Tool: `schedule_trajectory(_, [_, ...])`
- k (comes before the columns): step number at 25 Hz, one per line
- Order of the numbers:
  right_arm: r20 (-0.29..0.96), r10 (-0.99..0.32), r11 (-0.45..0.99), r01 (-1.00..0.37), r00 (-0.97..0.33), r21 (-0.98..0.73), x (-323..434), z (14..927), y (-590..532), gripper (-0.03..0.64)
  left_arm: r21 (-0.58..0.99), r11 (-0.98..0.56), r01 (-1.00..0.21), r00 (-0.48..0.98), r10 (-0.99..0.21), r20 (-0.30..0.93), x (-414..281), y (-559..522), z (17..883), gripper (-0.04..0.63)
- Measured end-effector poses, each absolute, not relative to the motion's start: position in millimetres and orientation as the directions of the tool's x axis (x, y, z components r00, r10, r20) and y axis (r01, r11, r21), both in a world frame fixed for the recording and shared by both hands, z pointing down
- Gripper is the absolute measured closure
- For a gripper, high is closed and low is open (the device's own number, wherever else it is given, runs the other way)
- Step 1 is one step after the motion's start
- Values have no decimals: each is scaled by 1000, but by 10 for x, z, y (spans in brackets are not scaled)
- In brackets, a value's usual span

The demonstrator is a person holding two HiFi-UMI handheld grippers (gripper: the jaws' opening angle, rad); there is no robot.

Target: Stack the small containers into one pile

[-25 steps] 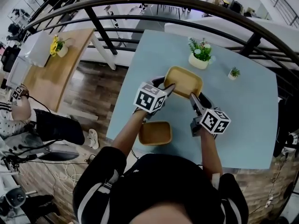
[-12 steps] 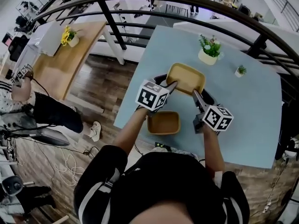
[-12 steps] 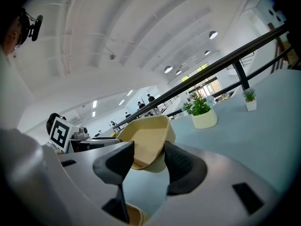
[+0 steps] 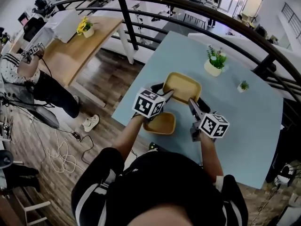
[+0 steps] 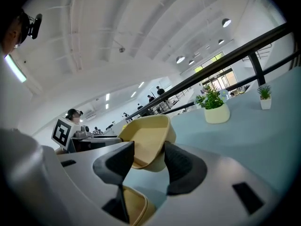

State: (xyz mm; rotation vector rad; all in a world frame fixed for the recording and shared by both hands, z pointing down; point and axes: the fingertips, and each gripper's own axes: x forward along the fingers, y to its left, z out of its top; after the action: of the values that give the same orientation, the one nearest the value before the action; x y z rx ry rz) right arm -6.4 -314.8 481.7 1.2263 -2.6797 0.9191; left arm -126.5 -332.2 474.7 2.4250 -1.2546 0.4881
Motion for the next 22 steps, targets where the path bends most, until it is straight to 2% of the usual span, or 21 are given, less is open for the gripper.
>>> schedule_trajectory(22, [356,-488,608,-603,-797,-517,-554,5128,-2538,410,223,-366,-903,429,-748,506,-1772,-2543,5093,403])
